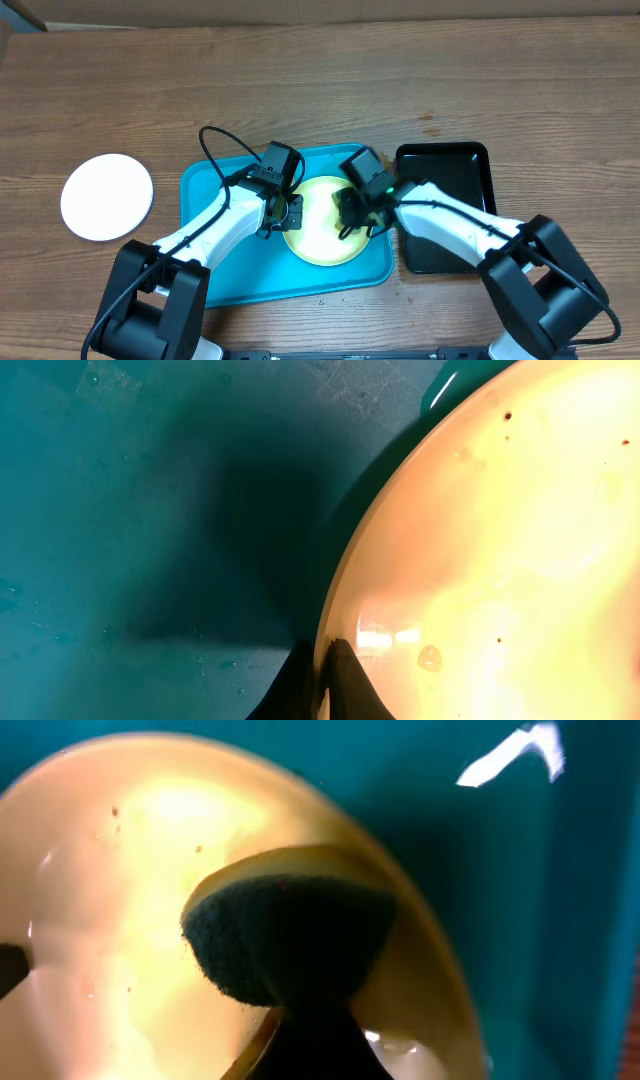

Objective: Clean dirty plates on tray and stack at the side
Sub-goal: 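Carry the sponge to the yellow plate and scrub it again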

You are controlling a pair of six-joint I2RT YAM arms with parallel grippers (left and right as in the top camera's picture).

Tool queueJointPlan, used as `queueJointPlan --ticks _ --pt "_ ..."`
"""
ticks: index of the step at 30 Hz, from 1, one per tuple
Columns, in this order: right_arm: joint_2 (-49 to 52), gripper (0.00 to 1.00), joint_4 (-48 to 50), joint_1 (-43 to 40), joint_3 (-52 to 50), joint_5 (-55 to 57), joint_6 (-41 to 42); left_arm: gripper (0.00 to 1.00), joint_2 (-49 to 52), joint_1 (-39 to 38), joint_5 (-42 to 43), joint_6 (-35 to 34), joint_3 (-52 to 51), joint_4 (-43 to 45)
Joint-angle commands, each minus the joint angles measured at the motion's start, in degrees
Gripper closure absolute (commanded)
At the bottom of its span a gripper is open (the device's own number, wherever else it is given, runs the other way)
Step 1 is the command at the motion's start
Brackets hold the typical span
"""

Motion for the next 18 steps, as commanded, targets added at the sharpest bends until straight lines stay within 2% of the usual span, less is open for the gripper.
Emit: queueJointPlan --ticks 1,7,18 --pt "-0.76 0.96 0.17 -1.09 4.50 -6.80 -4.90 0.96 1.70 0.00 -1.81 0.52 -0.68 -0.63" --pt "-1.27 0.96 3.98 -0.92 6.64 -18.01 -4.61 0.96 1.70 0.00 -1.81 0.52 -0.68 -0.63" --pt "5.11 0.96 11.80 2.49 2.64 -16.59 -4.44 0.96 1.70 0.00 -1.70 0.52 -0.68 -0.61"
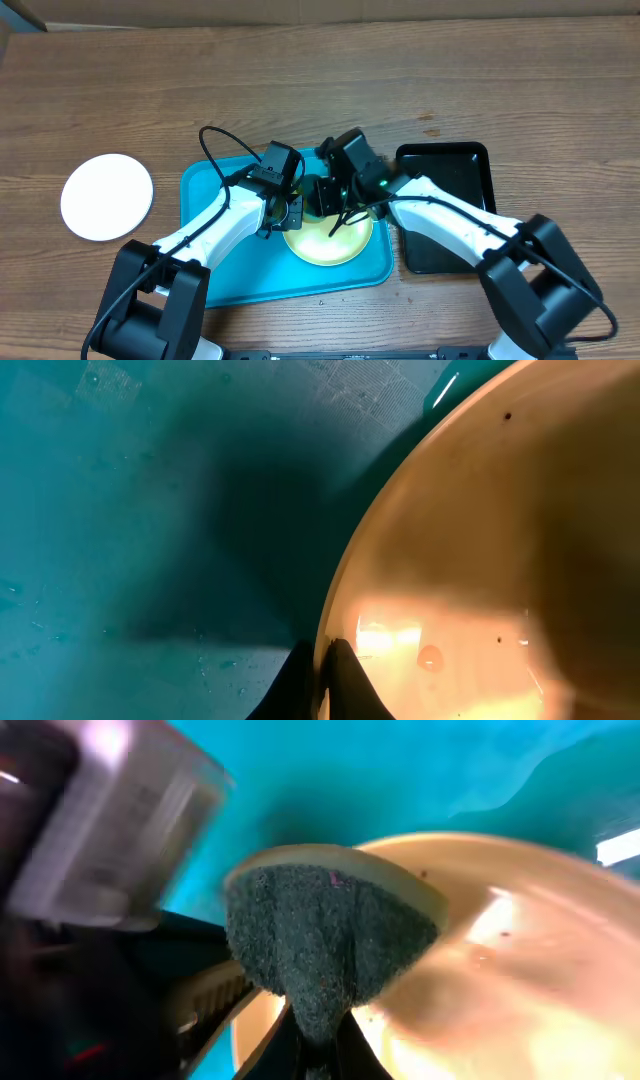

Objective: Clean dirty plates on tray and stack at the side
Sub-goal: 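Carry the sponge to the yellow plate and scrub it again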

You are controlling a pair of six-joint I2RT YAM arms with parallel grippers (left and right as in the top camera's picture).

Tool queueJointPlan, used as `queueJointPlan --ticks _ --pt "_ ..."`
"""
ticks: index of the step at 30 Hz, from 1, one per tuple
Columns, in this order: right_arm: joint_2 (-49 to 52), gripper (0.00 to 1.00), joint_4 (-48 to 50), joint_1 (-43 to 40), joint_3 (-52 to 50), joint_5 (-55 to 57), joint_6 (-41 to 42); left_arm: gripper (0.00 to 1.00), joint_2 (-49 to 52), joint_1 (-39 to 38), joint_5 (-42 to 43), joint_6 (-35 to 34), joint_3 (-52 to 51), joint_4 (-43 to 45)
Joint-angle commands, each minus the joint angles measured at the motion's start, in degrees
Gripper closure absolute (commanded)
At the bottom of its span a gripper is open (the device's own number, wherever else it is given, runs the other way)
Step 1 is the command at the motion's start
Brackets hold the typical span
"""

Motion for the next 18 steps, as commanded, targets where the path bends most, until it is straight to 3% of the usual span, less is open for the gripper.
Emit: queueJointPlan --ticks 1,9,18 --pt "4.63 0.96 2.45 0.90 -1.40 -1.31 -0.28 0.96 1.70 0.00 -1.70 0.52 -0.68 -0.61" --pt "4.76 0.96 2.93 -1.20 -0.81 2.71 -0.28 0.96 1.70 0.00 -1.75 0.57 -0.68 -0.70" --pt "-7.89 0.96 -6.21 -9.03 2.08 1.66 -1.77 0.96 1.70 0.00 -1.79 0.55 -0.68 -0.83"
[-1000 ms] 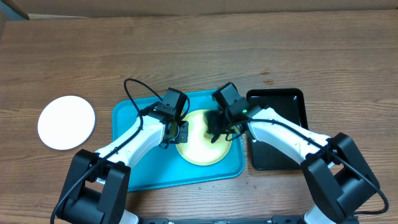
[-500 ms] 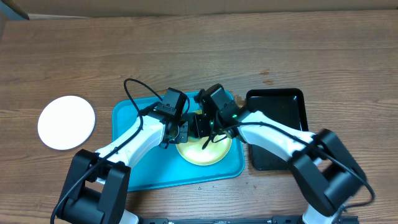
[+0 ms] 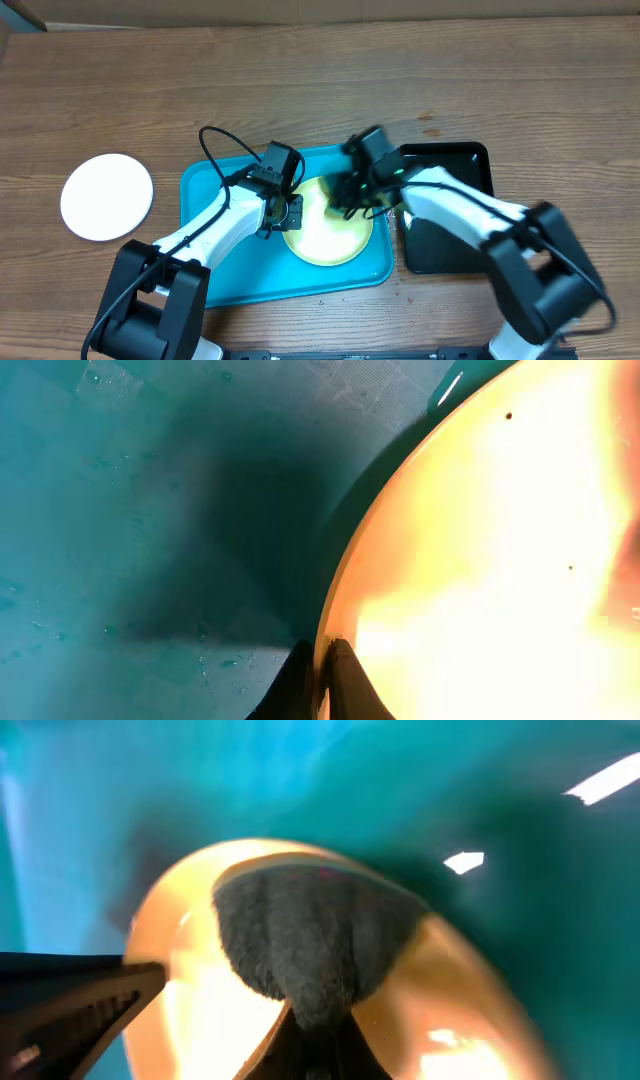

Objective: Clean dirty plates on tray and stack at the side
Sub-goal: 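Carry the sponge to the yellow plate and scrub it again, then return the sponge with the right gripper to the black tray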

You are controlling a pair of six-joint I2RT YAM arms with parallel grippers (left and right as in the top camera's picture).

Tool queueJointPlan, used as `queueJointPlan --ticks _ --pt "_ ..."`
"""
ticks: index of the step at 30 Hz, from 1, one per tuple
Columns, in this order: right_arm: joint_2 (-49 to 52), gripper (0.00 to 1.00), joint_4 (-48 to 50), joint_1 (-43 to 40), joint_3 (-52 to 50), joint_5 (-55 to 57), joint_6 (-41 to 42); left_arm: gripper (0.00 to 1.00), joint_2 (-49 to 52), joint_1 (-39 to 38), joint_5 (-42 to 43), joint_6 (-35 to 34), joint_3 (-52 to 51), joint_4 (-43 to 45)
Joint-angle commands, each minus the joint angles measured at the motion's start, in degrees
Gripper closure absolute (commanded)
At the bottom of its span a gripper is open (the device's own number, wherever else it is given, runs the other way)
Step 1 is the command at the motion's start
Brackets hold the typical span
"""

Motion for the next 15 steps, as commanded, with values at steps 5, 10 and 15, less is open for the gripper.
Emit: queueJointPlan --ticks 5,10,15 --pt "-17.55 0.96 -9.73 -4.92 2.73 0.04 -5.14 0.96 1.66 0.00 -1.86 0.55 -0.68 -0.83" --pt "-22.75 0.96 -21.66 -11.37 2.71 9.57 -5.09 0.96 1.64 0.00 -1.88 0.55 -0.66 -0.87" --pt "-22.10 0.96 -28.30 -19.47 1.42 18.43 -5.11 0.96 1.42 -0.02 -6.47 -0.13 2.73 -5.05"
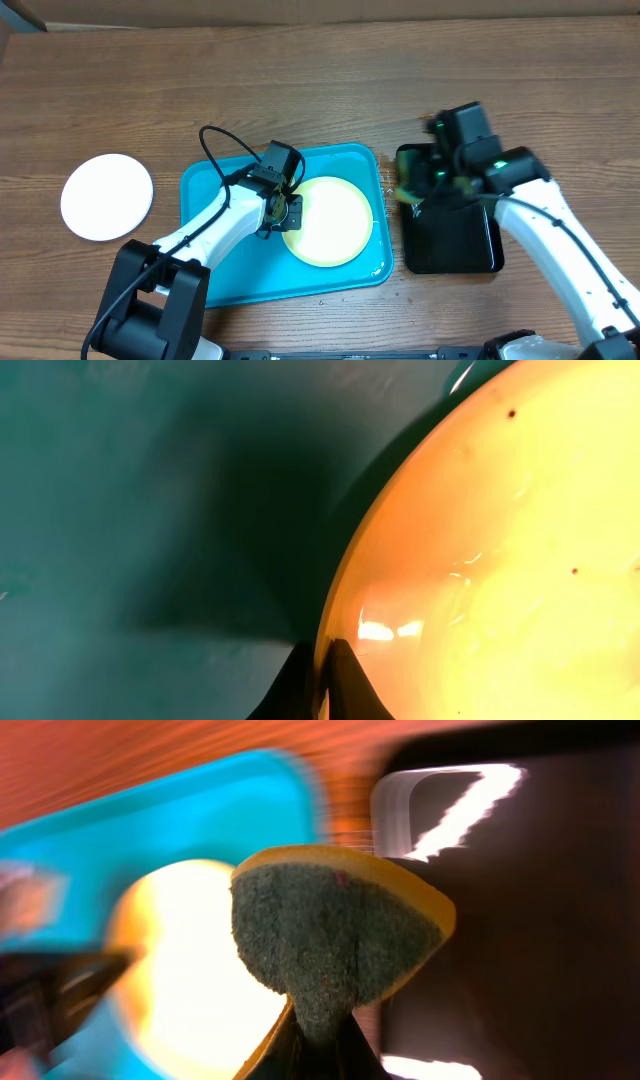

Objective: Clean dirty plates on tray and stack at the side
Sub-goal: 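Return the sponge with the right gripper to the black tray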

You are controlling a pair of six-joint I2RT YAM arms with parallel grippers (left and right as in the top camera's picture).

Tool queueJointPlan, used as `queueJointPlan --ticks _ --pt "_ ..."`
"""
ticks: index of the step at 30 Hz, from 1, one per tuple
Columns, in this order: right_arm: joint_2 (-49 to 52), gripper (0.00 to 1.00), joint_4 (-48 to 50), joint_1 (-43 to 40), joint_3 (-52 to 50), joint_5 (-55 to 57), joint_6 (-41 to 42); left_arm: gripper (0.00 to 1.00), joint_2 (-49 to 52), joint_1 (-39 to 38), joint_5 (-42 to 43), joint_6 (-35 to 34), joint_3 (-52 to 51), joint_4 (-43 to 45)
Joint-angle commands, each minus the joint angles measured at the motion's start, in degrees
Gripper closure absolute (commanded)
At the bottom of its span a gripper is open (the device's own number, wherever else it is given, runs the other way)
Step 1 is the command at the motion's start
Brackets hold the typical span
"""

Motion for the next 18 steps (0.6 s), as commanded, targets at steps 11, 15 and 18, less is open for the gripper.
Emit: queueJointPlan --ticks 11,15,18 --pt "7.08 0.96 2.47 -9.22 -6.60 9.14 -2.12 0.96 -5.86 -2.86 -24.81 -0.83 14.64 -14.71" --pt "8.02 0.96 5.86 -9.29 -9.16 10.62 -2.12 0.96 -9.90 -7.23 -36.41 -1.05 15.56 -16.31" --pt "8.02 0.96 6.12 -9.29 -9.53 12.22 -2.27 0.96 -12.74 -12.13 -44.35 -1.01 15.56 -16.50"
